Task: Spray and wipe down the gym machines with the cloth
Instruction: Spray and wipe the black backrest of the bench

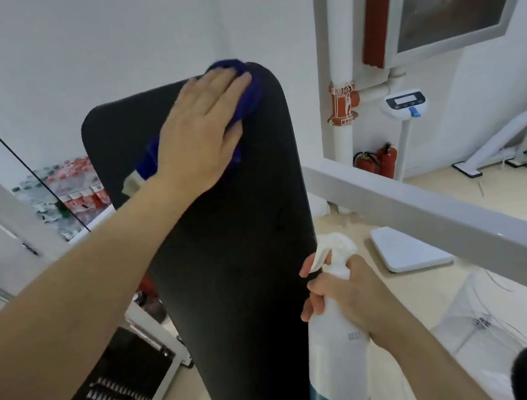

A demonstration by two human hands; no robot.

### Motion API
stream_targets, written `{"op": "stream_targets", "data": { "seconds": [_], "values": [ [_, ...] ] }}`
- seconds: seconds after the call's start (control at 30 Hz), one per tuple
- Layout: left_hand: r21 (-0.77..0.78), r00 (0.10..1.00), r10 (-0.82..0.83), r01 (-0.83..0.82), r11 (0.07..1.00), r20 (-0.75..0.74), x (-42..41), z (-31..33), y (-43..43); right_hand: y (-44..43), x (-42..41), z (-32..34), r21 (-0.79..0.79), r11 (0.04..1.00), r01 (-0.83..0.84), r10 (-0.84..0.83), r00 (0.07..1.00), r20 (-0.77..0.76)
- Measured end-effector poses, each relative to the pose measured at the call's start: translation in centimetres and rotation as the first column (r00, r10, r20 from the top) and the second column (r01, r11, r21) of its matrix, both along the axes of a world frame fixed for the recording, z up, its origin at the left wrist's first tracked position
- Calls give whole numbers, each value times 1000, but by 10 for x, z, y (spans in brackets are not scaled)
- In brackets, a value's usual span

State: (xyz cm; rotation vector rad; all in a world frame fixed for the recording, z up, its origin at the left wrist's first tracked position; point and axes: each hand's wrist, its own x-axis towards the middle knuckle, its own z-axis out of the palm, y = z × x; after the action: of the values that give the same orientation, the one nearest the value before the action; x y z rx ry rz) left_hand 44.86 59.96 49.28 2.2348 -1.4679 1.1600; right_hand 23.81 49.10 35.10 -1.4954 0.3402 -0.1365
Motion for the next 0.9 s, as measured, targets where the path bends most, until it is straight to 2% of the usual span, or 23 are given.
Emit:
{"op": "stream_targets", "data": {
  "seconds": [0.07,0.1,0.17,0.27,0.37,0.43,0.5,0.53,0.6,0.67,0.7,0.73,0.8,0.9],
  "values": [
    [-10,999,-17,17,1000,-29,-7,5,-18,-3,-2,-3,29,999,-29,29,1000,-2],
    [39,999,-48,48,998,-1,-14,-1,-24,-5,-3,-3,41,998,-40,40,999,-2],
    [233,986,-156,137,963,65,-29,-36,-29,-7,-6,-3,59,997,-44,44,999,3],
    [491,952,-297,229,841,66,-48,-106,-12,-10,-10,-4,46,999,-14,13,1000,22],
    [691,937,-348,232,684,30,-57,-159,16,-13,-15,-3,13,1000,10,-10,1000,5],
    [794,911,-411,216,569,46,-57,-171,30,-13,-20,0,17,1000,-4,4,1000,-10],
    [826,875,-476,200,527,92,-48,-162,35,-11,-23,3,12,1000,-16,16,1000,-17],
    [797,871,-479,214,565,106,-40,-151,36,-11,-23,5,6,1000,-27,27,1000,-14],
    [662,888,-422,206,721,184,-20,-116,43,-9,-22,5,-14,999,-40,40,999,-11],
    [431,926,-250,110,896,282,4,-80,56,-7,-20,5,-49,997,-59,57,998,-33],
    [285,951,-126,42,957,283,14,-68,67,-4,-19,6,-62,995,-75,73,997,-40],
    [138,970,-12,-22,990,242,21,-63,77,-1,-17,7,-73,994,-85,82,996,-39],
    [-89,984,119,-107,990,134,21,-73,92,2,-14,7,-86,992,-97,93,994,-49],
    [-167,986,164,-167,972,-31,1,-114,104,7,-10,6,-104,985,-136,128,989,-79]
  ]
}}
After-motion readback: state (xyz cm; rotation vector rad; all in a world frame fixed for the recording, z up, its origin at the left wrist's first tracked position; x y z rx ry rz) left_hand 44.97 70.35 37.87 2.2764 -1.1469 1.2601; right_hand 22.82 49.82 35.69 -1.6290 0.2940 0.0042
